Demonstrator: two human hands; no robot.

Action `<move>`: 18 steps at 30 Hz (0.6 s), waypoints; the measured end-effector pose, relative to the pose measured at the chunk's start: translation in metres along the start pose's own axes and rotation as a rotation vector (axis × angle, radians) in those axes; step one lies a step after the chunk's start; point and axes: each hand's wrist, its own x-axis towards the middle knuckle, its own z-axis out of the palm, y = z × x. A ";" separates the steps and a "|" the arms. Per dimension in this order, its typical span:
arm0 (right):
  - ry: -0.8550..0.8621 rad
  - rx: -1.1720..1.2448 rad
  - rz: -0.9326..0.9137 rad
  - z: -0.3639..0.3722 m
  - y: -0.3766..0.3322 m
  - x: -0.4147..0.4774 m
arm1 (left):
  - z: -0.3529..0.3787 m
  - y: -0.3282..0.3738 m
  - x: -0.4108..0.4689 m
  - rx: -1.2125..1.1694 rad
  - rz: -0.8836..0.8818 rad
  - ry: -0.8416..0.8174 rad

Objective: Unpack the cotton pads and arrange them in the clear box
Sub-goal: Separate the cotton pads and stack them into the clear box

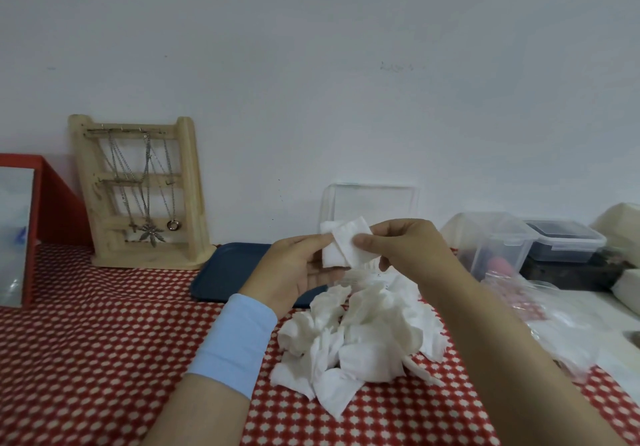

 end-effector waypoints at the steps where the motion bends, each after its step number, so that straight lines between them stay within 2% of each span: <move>1: 0.033 0.016 -0.013 -0.001 0.000 0.001 | 0.000 0.000 0.000 -0.005 -0.004 0.009; 3: 0.066 0.057 -0.036 -0.002 -0.001 0.001 | 0.000 -0.002 0.000 -0.001 -0.001 0.017; 7: 0.022 0.111 -0.023 0.005 -0.002 -0.002 | 0.003 -0.002 -0.001 0.005 0.010 -0.051; 14: 0.075 -0.002 -0.017 0.014 0.006 0.001 | 0.007 0.001 -0.004 -0.040 0.002 -0.124; 16: 0.052 0.019 0.002 0.012 0.005 0.000 | 0.006 0.002 -0.005 -0.055 -0.010 -0.138; 18: -0.002 0.069 0.026 0.010 0.002 -0.002 | 0.005 0.002 -0.005 0.034 0.022 -0.150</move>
